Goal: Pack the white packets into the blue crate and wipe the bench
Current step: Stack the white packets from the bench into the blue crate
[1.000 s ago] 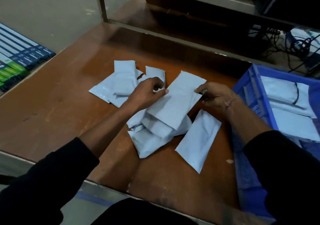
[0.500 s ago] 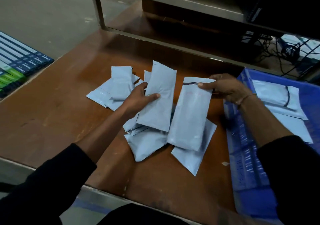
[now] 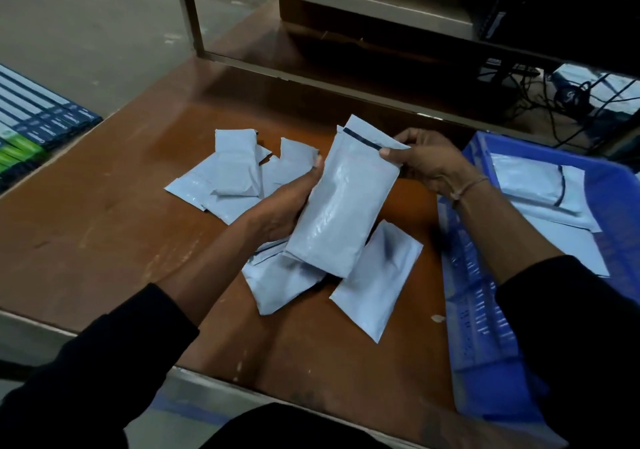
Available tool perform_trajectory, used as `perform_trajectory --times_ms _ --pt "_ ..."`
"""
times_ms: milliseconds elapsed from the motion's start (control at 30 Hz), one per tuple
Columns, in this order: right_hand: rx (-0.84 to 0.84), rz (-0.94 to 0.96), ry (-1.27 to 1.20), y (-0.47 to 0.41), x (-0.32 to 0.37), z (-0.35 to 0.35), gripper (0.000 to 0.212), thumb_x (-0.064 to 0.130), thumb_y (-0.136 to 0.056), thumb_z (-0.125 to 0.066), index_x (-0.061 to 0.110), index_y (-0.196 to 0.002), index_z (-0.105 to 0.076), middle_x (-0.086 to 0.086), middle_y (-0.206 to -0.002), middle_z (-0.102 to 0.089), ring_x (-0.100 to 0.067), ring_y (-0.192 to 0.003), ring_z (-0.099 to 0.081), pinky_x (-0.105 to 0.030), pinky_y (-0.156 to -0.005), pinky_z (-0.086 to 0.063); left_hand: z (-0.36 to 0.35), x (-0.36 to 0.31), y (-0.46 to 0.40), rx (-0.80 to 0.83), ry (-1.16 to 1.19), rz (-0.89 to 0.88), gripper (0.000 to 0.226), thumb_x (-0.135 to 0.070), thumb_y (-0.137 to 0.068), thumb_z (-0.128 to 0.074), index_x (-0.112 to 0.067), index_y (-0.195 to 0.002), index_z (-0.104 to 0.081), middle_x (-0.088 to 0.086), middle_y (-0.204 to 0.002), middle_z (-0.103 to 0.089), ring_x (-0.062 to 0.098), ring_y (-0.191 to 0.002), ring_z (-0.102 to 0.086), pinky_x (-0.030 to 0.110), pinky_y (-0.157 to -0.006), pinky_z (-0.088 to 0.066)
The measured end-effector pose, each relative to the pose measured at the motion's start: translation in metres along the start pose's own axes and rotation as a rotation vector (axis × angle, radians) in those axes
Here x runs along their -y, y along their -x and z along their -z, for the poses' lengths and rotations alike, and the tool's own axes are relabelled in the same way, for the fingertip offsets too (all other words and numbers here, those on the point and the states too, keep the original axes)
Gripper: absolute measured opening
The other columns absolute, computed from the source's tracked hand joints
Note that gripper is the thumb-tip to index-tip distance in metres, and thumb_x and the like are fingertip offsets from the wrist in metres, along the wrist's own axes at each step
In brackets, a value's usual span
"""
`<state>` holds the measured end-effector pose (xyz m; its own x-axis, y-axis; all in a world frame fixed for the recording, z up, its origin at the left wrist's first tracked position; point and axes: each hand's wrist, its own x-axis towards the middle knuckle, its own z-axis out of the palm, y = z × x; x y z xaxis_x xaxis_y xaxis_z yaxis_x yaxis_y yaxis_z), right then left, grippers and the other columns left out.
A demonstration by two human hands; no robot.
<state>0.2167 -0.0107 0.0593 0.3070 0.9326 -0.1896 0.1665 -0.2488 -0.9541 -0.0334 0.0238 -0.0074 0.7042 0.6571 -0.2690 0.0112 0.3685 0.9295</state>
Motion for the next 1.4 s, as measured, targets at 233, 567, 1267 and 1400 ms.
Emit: perform_trajectory --times_ms 233,567,1267,1400 --pt "-0.153 0.177 0.291 0.024 -0.003 0.055 0.052 0.025 -0.063 -0.094 0.019 -0.103 -0.06 -0.009 -0.105 -0.069 -0.024 -0.095 -0.069 -0.043 -0.08 -0.061 -0.035 -0.021 -0.008 0.05 -0.615 -0.183 0.075 -0.041 -0.085 -0.082 -0.039 -0.148 -0.042 -0.014 -0.135 -0.061 0.009 -0.122 -0.061 0.031 -0.102 -0.054" --pt "0.006 0.241 0.241 0.091 0.006 0.172 0.045 0.004 -0.078 -0.082 0.009 -0.118 -0.062 -0.005 -0.104 -0.077 -0.02 -0.1 -0.073 -0.033 -0.081 -0.06 -0.13 -0.077 -0.029 0.204 -1.097 -0.412 0.053 -0.042 -0.087 -0.08 -0.032 -0.134 -0.056 -0.016 -0.122 -0.066 0.002 -0.112 -0.064 0.031 -0.096 -0.055" --pt "-0.094 -0.459 1.102 0.212 -0.116 0.297 0.047 0.034 -0.083 -0.078 0.002 -0.113 -0.06 -0.018 -0.126 -0.063 -0.031 -0.113 -0.061 -0.027 -0.077 -0.043 -0.361 0.0 -0.085 0.412 -2.076 -0.364 0.025 -0.007 -0.093 -0.064 -0.009 -0.117 -0.057 0.011 -0.119 -0.062 0.032 -0.103 -0.064 0.041 -0.076 -0.052" --pt "-0.145 -0.451 1.115 0.2 -0.147 0.283 0.034 0.021 -0.087 -0.071 -0.005 -0.108 -0.067 -0.022 -0.119 -0.067 -0.035 -0.109 -0.065 -0.03 -0.08 -0.05 -0.355 0.022 -0.088 0.351 -2.177 -0.463 0.022 0.003 -0.095 -0.048 -0.006 -0.112 -0.058 0.01 -0.098 -0.058 0.03 -0.082 -0.059 0.038 -0.066 -0.041"
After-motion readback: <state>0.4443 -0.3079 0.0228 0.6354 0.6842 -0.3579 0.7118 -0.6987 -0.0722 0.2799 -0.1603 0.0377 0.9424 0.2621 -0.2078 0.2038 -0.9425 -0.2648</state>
